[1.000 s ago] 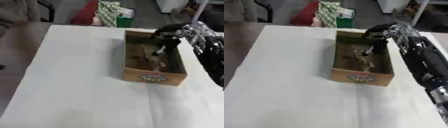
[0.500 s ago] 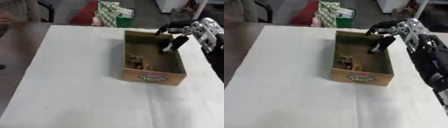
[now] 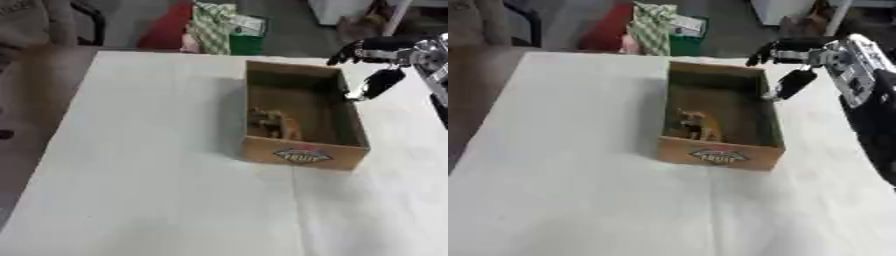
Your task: Pick up objects on the table and place them in the box.
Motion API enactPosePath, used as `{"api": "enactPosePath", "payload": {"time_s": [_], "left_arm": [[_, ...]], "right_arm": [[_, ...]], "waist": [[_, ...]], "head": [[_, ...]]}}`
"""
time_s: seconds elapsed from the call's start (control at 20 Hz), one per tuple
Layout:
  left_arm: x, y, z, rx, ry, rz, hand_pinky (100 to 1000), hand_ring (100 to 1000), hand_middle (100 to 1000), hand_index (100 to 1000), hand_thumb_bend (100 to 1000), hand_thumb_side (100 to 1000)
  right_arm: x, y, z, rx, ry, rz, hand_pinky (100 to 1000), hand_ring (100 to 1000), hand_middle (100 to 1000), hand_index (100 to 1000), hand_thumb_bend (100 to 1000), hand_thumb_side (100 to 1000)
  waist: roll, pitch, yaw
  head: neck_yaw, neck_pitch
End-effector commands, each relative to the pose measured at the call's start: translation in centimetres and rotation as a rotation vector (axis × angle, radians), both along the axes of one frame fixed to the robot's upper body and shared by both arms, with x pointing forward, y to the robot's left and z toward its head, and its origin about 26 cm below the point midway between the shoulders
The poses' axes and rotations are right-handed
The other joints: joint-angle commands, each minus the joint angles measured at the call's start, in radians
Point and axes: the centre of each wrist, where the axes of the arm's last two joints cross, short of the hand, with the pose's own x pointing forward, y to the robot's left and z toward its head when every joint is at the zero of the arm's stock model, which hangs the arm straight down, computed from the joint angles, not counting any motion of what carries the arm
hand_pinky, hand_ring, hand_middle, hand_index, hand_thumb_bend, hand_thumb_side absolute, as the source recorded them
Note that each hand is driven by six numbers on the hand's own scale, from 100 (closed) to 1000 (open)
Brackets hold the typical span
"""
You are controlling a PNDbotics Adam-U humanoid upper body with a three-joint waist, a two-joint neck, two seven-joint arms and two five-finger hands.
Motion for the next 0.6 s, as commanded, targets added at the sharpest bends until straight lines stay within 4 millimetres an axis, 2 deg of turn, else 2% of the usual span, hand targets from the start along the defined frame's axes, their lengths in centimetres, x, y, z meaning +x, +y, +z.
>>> {"api": "enactPosePath", "payload": {"time_s": [0.05,0.2,0.6], "left_arm": [[-0.1,0.4,0.7,0.014,-0.028,0.014,568,725,586,639,100,750],[-0.1,0.4,0.7,0.011,-0.029,0.016,568,724,586,639,100,753],[-0.1,0.5,0.7,0.011,-0.026,0.016,568,725,589,639,100,753]], "right_arm": [[-1.6,-0.8,3.2,-0.005,-0.083,0.053,797,846,820,894,279,414],[-2.6,-0.6,3.5,0.072,-0.141,0.083,779,824,801,881,206,366],[-4.3,0.0,3.5,0.177,-0.198,0.108,766,813,792,882,137,329]], "waist": [[0.003,-0.011,-0.007],[0.005,-0.009,-0.017],[0.007,-0.007,-0.032]], "head": [[0.004,-0.006],[0.006,-0.008],[0.009,-0.01]]}}
